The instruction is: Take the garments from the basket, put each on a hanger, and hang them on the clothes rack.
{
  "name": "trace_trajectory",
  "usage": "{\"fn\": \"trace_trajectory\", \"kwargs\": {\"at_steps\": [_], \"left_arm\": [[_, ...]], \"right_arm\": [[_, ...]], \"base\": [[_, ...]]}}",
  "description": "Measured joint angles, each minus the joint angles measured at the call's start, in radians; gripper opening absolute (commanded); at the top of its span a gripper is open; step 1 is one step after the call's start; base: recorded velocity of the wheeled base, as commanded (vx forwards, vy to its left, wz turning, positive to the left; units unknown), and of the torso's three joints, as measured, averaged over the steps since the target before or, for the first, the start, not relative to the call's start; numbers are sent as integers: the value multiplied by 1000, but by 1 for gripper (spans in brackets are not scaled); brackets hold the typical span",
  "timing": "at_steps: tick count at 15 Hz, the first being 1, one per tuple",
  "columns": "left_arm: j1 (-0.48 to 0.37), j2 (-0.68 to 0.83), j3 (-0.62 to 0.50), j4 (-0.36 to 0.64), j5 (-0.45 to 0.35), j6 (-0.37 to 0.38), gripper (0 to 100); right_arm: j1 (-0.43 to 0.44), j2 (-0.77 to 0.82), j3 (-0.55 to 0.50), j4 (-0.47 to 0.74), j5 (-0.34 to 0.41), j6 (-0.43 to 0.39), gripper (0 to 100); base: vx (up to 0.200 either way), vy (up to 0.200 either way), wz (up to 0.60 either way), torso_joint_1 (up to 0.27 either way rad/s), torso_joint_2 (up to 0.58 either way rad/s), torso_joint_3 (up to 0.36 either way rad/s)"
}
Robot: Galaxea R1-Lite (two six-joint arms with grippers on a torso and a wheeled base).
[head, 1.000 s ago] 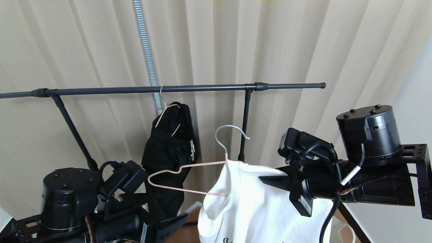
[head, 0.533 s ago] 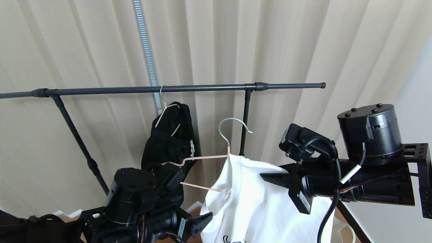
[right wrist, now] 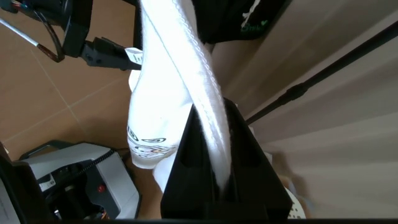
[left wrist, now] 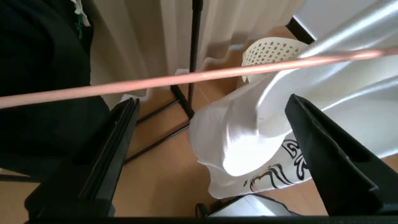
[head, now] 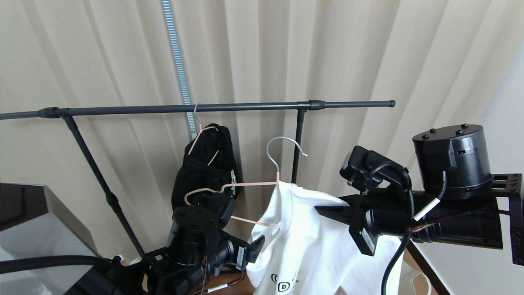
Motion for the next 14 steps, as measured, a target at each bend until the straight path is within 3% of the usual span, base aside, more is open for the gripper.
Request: {"fn": "trace_trajectory", "kwargs": {"at_steps": [5, 6, 14], "left_arm": [[-6, 55, -1, -39, 44, 2, 100], [-6, 65, 1, -56, 54, 2, 0], [-10, 86, 68, -174, 80, 20, 0]], "right_arm": [[0, -4, -6, 0, -1, 14, 0], [0, -7, -6, 0, -1, 14, 0], [-42, -9, -10, 0, -1, 14, 0]], "base": [[0, 0, 0, 0, 0, 0], [0, 0, 0, 0, 0, 0], [0, 0, 0, 0, 0, 0]]}}
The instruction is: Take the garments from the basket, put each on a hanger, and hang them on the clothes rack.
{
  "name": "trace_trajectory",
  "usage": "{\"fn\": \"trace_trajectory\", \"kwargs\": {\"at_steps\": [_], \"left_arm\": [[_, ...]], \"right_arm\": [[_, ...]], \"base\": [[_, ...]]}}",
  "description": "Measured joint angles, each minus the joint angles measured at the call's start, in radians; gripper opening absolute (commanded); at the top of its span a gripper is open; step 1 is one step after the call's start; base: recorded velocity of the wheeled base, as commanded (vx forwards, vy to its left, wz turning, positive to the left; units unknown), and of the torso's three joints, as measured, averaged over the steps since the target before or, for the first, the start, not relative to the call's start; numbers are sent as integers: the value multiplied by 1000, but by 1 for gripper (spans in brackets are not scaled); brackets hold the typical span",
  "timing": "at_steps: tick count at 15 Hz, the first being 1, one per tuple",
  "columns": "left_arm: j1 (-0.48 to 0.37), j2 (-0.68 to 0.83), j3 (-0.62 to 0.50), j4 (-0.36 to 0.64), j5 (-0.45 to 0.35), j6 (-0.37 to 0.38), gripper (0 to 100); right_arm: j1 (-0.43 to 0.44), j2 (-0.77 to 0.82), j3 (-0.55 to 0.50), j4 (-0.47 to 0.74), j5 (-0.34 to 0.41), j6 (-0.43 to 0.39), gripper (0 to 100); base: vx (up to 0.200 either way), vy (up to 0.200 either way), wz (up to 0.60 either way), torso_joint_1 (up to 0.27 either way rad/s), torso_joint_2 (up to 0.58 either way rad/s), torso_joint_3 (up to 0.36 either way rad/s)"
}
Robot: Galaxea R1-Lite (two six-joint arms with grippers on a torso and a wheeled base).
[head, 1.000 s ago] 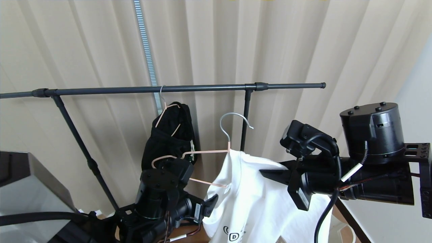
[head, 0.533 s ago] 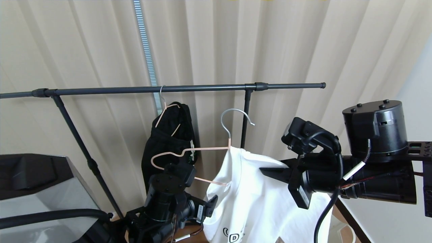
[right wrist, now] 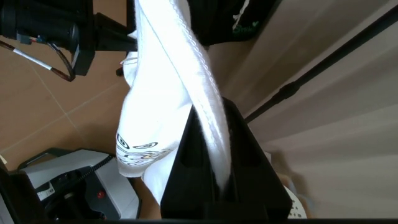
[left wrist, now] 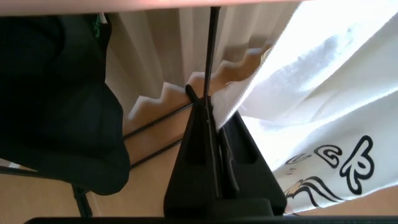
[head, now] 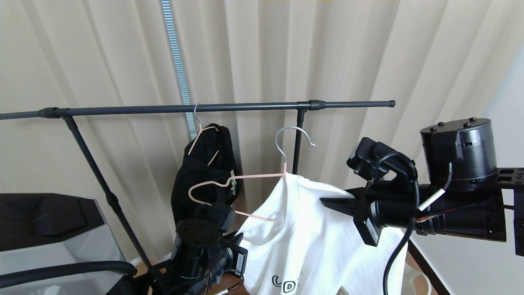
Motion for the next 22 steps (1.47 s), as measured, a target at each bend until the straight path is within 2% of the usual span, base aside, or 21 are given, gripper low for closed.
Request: {"fn": "trace_trajectory", "kwargs": {"at_steps": [7, 11, 22], "left_arm": [[74, -57, 12, -10, 1, 26, 0], [126, -92, 7, -10, -1, 53, 0], [203, -135, 2, -10, -9, 55, 0]], "right_arm": [[-35, -1, 16, 2, -1, -14, 0], [-59, -3, 29, 2, 0, -66, 0], [-116, -12, 38, 1, 1, -110, 0]], "base": [[0, 0, 0, 0, 0, 0], [0, 0, 0, 0, 0, 0], [0, 0, 0, 0, 0, 0]]}}
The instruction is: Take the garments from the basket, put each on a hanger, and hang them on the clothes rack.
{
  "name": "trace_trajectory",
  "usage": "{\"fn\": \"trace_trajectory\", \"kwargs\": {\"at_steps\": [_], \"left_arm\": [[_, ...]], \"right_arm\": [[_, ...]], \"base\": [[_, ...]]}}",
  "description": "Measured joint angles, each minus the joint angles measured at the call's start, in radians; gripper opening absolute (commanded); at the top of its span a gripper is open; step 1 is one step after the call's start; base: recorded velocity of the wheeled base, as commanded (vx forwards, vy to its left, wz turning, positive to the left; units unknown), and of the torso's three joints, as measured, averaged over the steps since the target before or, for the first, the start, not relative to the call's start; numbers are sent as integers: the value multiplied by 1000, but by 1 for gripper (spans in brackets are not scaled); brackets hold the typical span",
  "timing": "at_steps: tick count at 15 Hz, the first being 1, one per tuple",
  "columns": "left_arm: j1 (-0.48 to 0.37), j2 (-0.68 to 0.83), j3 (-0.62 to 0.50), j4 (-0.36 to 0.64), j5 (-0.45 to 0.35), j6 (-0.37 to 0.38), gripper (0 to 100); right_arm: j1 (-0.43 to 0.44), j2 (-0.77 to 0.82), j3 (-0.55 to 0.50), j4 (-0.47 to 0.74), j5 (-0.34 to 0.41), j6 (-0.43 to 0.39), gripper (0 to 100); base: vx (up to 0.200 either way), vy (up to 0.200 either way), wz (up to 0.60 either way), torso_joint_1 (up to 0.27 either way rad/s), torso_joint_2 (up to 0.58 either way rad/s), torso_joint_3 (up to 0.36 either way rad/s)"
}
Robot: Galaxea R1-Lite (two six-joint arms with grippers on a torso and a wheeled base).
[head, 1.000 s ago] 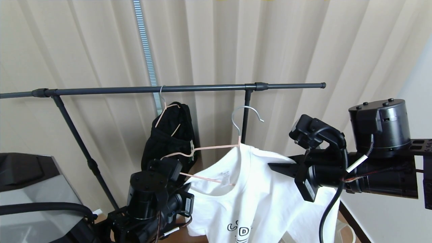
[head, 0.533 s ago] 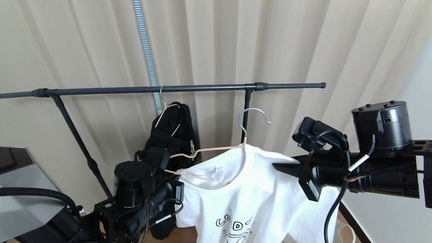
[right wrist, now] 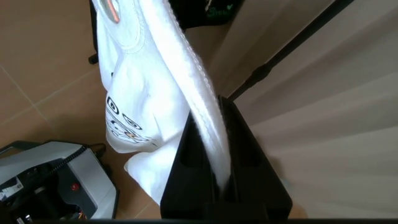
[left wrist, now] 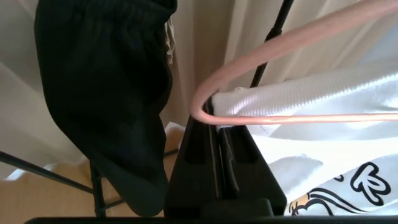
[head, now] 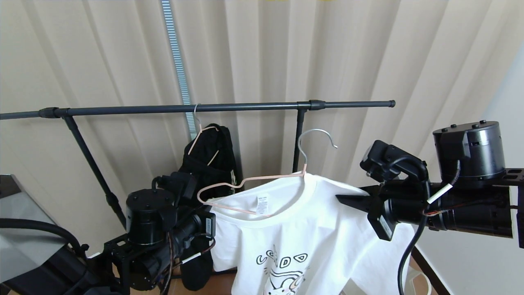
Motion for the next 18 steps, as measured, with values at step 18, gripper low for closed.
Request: {"fn": "trace_trajectory", "kwargs": {"at_steps": [18], "left_arm": [[32, -81, -59, 10, 2, 80, 0]], "right_arm": [[-52, -28, 93, -103, -1, -165, 0]], "base": [[0, 0, 0, 0, 0, 0]]}}
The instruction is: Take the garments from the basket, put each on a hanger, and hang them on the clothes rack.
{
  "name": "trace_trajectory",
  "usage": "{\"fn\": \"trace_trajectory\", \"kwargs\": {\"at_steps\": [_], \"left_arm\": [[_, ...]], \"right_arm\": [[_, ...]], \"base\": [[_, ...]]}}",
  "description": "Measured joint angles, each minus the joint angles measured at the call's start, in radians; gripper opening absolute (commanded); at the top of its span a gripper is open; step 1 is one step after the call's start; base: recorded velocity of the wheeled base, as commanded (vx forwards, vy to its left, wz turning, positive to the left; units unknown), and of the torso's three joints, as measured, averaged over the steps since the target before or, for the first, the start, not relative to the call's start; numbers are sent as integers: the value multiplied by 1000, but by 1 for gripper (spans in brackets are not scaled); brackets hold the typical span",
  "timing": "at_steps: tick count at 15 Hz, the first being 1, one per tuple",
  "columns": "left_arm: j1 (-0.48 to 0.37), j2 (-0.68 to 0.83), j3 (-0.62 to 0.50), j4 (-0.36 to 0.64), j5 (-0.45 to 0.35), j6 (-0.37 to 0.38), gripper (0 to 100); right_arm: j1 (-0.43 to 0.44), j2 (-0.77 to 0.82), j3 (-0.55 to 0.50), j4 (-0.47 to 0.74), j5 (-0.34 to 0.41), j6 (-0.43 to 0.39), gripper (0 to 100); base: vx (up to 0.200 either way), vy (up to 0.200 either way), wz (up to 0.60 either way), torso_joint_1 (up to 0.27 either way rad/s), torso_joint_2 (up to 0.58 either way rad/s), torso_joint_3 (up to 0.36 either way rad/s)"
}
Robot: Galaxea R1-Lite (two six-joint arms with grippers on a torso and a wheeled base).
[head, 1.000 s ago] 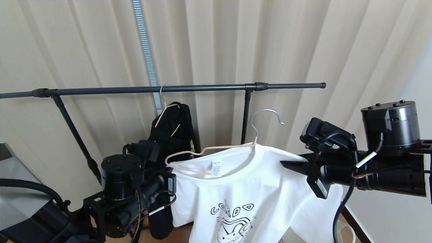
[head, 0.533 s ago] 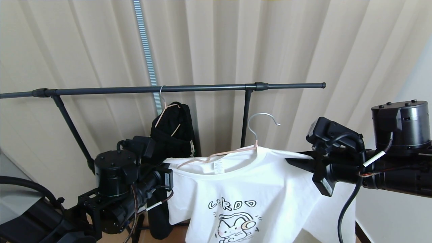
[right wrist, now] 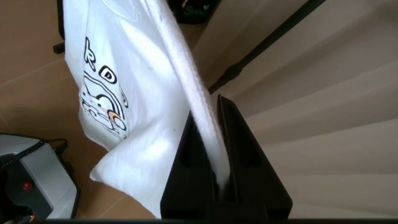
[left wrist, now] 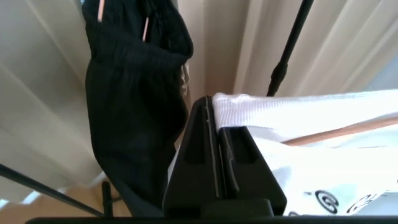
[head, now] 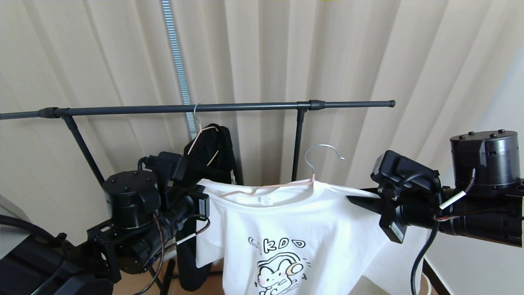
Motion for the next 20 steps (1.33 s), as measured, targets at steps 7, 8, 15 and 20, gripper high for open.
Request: {"fn": "trace_trajectory", "kwargs": {"at_steps": [7, 8, 15, 20], "left_arm": [[7, -4, -81, 57, 0, 35, 0], [2, 2, -85, 57, 0, 44, 0], [-16, 21, -112, 59, 1, 58, 0], [-35, -25, -93, 61, 1, 79, 0]], "right_arm": [[13, -9, 15, -10, 56, -10, 0], [22, -10, 15, -22, 59, -8, 0], [44, 0, 26, -62, 36, 8, 0], [44, 50, 17, -139, 15, 66, 0]], "base": [[0, 0, 0, 0, 0, 0], [0, 0, 0, 0, 0, 0], [0, 0, 0, 0, 0, 0], [0, 0, 0, 0, 0, 0]]}}
